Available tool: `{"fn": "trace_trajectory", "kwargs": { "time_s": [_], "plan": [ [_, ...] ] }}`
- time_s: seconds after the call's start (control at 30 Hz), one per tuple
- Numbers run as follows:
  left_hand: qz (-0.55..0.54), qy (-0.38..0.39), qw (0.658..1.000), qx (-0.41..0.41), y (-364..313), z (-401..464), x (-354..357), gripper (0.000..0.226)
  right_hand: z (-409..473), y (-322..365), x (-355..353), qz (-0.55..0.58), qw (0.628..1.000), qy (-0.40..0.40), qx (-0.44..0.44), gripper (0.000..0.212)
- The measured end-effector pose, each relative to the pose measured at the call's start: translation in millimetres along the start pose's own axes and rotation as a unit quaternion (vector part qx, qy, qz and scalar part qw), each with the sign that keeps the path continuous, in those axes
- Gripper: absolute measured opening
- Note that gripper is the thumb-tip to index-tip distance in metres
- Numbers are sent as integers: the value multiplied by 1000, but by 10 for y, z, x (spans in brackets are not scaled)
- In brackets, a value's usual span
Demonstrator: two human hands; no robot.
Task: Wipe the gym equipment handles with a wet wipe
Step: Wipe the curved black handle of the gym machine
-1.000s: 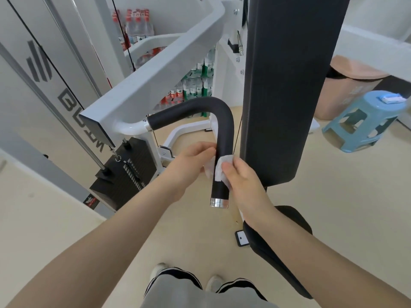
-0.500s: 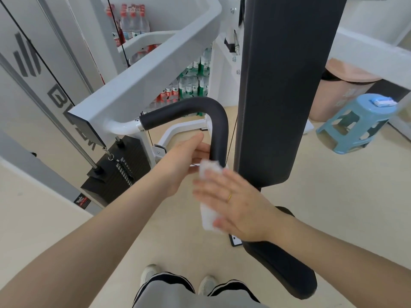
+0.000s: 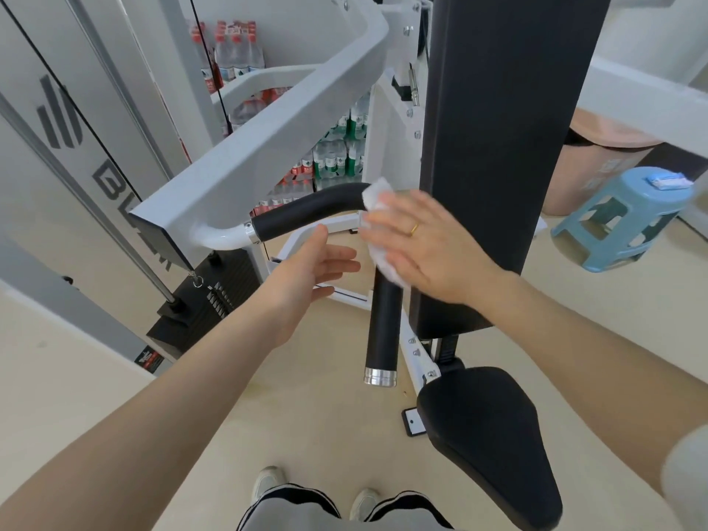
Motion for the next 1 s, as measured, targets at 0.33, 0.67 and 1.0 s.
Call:
{"fn": "trace_trajectory", "kwargs": {
  "time_s": [0.33, 0.67, 1.0],
  "plan": [
    [-11, 64, 998, -4, -137, 39, 122, 42, 151, 188, 55, 479, 798, 19, 364, 54],
    [76, 23, 996, 49, -163, 33, 197, 43, -155, 353, -75, 672, 609, 114, 405, 35],
    [27, 25, 999, 38, -78, 44, 255, 40, -443, 811, 52, 763, 465, 136, 428, 23]
  ]
}}
Point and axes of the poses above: each hand's wrist, its own z-axis towards the middle knuckle, its own x-axis out of the palm, y = z × x, the point moved 3 cm from there along z, towards the middle knuckle, and after that the axes turned 6 degrees about -z, right-handed, at the moved point
